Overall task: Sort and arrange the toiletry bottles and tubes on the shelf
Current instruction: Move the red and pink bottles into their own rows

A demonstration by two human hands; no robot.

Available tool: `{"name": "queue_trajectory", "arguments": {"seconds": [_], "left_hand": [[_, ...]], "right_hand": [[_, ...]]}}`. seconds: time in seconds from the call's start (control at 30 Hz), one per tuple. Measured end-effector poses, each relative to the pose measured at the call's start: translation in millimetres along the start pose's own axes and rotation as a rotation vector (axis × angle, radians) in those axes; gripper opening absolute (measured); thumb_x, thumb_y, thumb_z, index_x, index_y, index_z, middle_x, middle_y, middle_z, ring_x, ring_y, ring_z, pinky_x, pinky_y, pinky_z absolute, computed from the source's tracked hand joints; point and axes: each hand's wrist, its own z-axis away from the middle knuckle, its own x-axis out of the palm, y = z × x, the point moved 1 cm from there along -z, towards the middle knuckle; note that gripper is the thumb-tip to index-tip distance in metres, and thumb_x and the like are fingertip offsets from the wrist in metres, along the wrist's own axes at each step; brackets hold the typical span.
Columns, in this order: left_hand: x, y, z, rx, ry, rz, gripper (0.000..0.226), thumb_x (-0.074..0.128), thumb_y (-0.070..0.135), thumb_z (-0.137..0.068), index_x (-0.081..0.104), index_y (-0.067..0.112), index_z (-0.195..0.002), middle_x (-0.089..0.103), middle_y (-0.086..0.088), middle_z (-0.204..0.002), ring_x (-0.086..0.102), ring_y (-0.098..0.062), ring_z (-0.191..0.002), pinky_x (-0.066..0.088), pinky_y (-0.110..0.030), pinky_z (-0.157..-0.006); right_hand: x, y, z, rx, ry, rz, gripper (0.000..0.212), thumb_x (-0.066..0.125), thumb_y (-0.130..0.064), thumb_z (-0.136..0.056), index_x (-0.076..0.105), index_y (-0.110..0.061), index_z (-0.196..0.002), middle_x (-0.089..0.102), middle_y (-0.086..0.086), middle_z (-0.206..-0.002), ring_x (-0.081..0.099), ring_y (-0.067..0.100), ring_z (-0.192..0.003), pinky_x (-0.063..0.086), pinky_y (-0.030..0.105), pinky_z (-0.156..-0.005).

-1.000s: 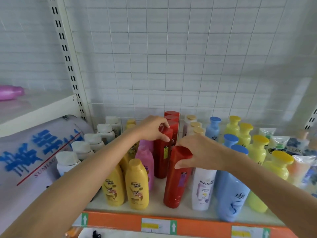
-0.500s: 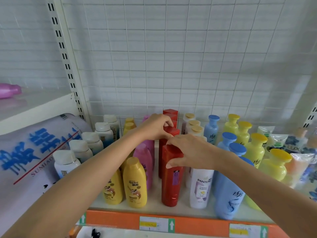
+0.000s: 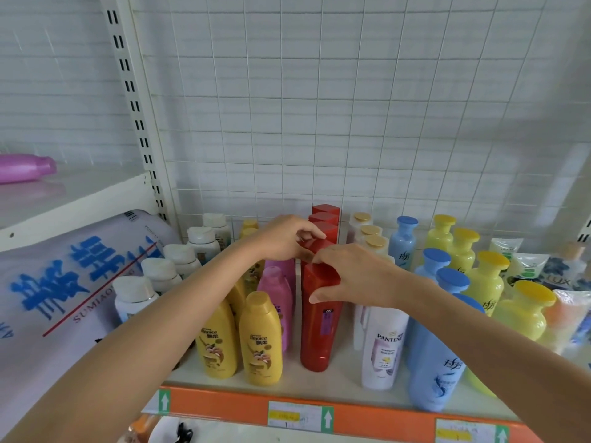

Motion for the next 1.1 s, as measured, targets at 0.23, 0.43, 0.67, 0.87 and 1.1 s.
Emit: {"name": "queue_trajectory", "arguments": {"seconds": [0.23, 0.43, 0.67, 0.87, 1.1], "left_hand": [[-13, -7, 5, 0.002, 0.038, 0.072, 0.044, 0.072, 0.026, -0.078, 0.059, 0.023, -0.119, 0.064, 0.002, -0.115, 0.062, -0.01, -0.1, 0.05, -0.028, -0.091], [-58, -29, 28, -0.01, 0.241, -0.013, 0.023, 0.064, 0.024, -0.085, 0.064, 0.021, -0.108, 0.066, 0.007, -0.11, 0.062, -0.008, -0.097, 0.047, -0.024, -0.089], [-78, -72, 64, -0.135, 0.182, -0.091, 0.016, 0.064, 0.017, -0.085, 0.068, 0.018, -0.101, 0.068, 0.003, -0.103, 0.063, -0.009, -0.094, 0.05, -0.024, -0.085], [-65, -78, 82, -0.204, -0.107, -0.094, 0.037, 0.07, 0.031, -0.079, 0.062, 0.02, -0.114, 0.063, 0.008, -0.113, 0.06, -0.008, -0.1, 0.046, -0.018, -0.083], [-39, -82, 66, -0.141, -0.127, -0.301, 0.038, 0.07, 0.028, -0.08, 0.062, 0.017, -0.115, 0.06, 0.002, -0.105, 0.052, -0.011, -0.091, 0.041, -0.018, -0.074]], "right_hand": [[1, 1, -2, 0.003, -0.033, 0.009, 0.06, 0.06, -0.053, -0.081, 0.048, -0.014, -0.125, 0.054, 0.001, -0.115, 0.05, 0.016, -0.101, 0.039, 0.025, -0.082], [4, 1, -3, -0.008, -0.049, -0.026, 0.052, 0.062, -0.054, -0.079, 0.047, -0.02, -0.116, 0.047, -0.008, -0.097, 0.048, 0.012, -0.087, 0.043, 0.027, -0.079], [-12, -6, -11, -0.037, 0.014, -0.004, 0.063, 0.05, -0.062, -0.081, 0.046, -0.023, -0.13, 0.053, -0.007, -0.116, 0.051, 0.01, -0.1, 0.047, 0.034, -0.091], [-16, -21, -44, -0.09, 0.03, 0.075, 0.041, 0.05, -0.049, -0.088, 0.058, -0.022, -0.118, 0.061, -0.005, -0.107, 0.058, 0.013, -0.095, 0.05, 0.033, -0.084], [6, -33, -80, -0.071, -0.119, 0.117, 0.036, 0.058, -0.038, -0.086, 0.061, -0.019, -0.117, 0.067, 0.002, -0.104, 0.063, 0.019, -0.09, 0.053, 0.039, -0.081]]}}
